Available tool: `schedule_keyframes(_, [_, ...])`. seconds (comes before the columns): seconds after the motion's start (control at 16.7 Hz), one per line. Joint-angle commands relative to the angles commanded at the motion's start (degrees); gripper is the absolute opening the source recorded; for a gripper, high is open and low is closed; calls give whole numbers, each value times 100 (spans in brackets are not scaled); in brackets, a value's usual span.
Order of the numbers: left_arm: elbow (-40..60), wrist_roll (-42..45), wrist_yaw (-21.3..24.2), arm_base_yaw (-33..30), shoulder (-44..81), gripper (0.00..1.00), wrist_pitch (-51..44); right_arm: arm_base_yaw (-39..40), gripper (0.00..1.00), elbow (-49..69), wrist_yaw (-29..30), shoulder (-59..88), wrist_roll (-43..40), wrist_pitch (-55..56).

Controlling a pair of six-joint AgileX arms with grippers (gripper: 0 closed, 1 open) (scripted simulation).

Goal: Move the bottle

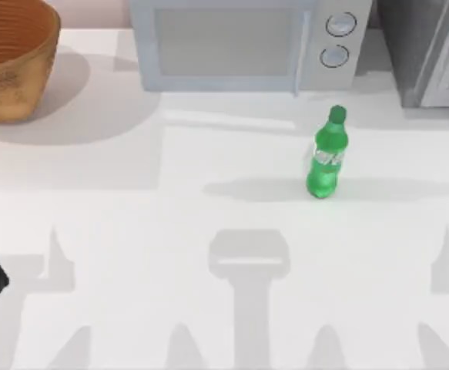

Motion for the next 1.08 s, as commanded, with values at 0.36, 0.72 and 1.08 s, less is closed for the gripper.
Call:
schedule_keyframes(0.36, [227,3,20,-234,589,100,501,0,100,0,0,0,0,0])
schedule_keyframes(0.72, [1103,16,99,-1140,3203,100,2437,0,100,0,0,0,0,0])
schedule_keyframes(1.08, [2278,33,207,-2357,7049,100,5033,0,100,0,0,0,0,0])
